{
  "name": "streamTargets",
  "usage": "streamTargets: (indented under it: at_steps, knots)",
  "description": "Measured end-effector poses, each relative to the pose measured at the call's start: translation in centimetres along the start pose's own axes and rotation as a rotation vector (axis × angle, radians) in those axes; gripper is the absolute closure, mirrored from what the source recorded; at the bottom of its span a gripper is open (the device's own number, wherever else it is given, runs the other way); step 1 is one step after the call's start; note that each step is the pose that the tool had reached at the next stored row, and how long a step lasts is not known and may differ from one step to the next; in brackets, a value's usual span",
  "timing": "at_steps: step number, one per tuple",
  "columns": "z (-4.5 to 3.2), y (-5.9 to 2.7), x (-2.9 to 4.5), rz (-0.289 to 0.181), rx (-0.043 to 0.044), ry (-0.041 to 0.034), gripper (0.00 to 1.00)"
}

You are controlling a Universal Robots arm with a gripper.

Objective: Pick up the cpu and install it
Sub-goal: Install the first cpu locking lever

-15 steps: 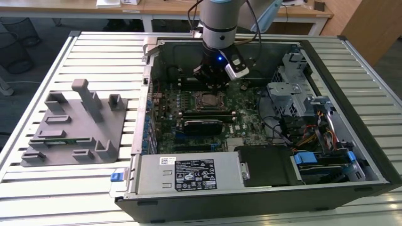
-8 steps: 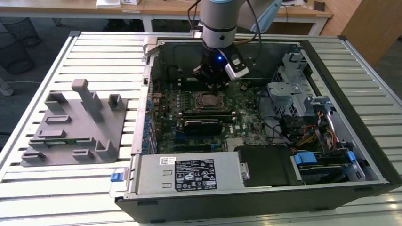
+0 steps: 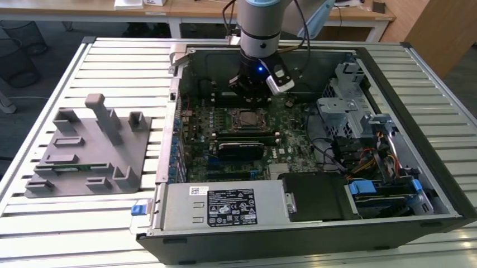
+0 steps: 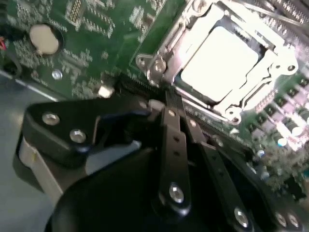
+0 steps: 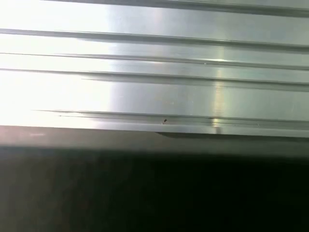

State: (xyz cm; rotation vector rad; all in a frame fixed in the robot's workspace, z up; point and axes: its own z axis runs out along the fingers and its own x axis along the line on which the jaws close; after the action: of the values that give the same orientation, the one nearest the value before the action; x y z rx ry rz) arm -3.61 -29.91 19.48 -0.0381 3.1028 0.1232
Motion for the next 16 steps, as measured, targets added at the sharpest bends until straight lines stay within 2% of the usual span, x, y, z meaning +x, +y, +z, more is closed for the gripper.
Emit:
streamTargets:
  at_steps: [7, 16]
  knots:
    - [-0.88, 0.07, -0.04, 0.0, -0.0004, -0.0001, 0.89]
    - [-0.98, -0.48, -0.03, 0.0, 0.0007, -0.0001, 0.89]
